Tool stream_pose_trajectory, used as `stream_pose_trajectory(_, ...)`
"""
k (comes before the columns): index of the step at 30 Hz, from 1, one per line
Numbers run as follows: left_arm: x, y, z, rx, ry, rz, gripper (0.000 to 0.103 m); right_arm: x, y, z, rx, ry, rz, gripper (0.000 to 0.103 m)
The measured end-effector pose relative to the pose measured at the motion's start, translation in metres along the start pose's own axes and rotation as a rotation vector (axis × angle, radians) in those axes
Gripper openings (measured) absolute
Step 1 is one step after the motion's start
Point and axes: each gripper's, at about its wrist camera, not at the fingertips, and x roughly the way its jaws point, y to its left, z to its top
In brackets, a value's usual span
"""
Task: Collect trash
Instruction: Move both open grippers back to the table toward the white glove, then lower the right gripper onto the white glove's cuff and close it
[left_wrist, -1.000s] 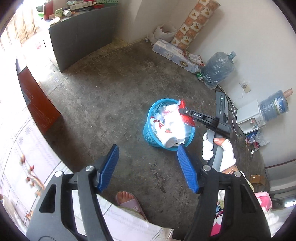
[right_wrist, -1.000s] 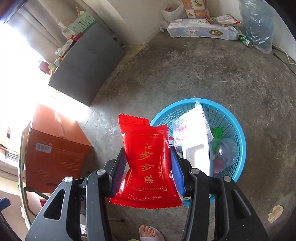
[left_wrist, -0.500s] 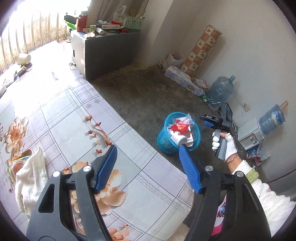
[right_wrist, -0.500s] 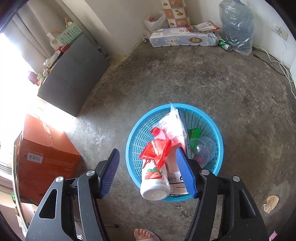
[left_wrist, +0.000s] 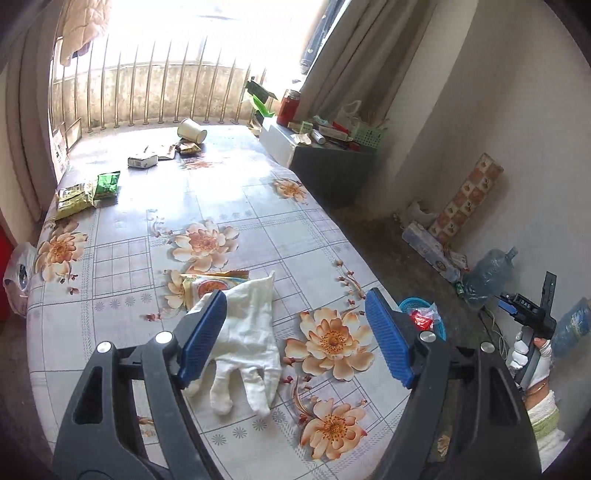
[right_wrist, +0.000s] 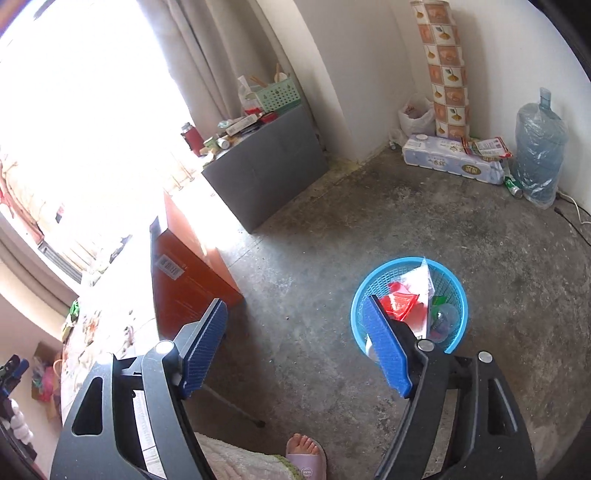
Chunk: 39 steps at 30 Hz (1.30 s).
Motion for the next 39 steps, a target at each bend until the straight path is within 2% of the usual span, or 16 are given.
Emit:
stream_pose_trajectory(4,-0.021,0.043,-0.016,-0.091,-0.022,0.064,0.074,-0.016,0.063,-0.001,-0.072,0.037,0.120,0.080)
stream_pose_trajectory(8,-0.030,0.069,-0.040,-0.138,-0.021,0.109,0.074,-0.013,0.130,-0.013,-0.142,0.102,0.227,0.081)
stream_pose_trajectory(12,-0.029,0.088,-0.064,-0.173,-0.015,0.157,0.074,0.009,0.198,-0.040,-0.182,0.209,0.357,0.081)
stream_pose_trajectory(16,-0.022,0.101,-0.077,-0.173,-0.013,0.254,0.074,0.042,0.270,-0.081,-0.253,0.305,0.401,0.081)
stream_pose_trajectory(20,-0.010,0.110,-0.092,-0.125,0.028,0.351,0.074,0.071,0.332,-0.122,-0.348,0.362,0.387,0.081)
stream_pose_trajectory(25,0.001,0.122,-0.105,-0.136,0.082,0.394,0.074,0.100,0.380,-0.159,-0.473,0.370,0.294,0.081)
stream_pose_trajectory(32,0.001,0.137,-0.118,-0.162,0.090,0.428,0.075,0.117,0.401,-0.182,-0.566,0.347,0.196,0.081)
stream_pose_trajectory(39,-0.003,0.149,-0.126,-0.169,0.092,0.455,0.075,0.123,0.404,-0.186,-0.600,0.324,0.154,0.078)
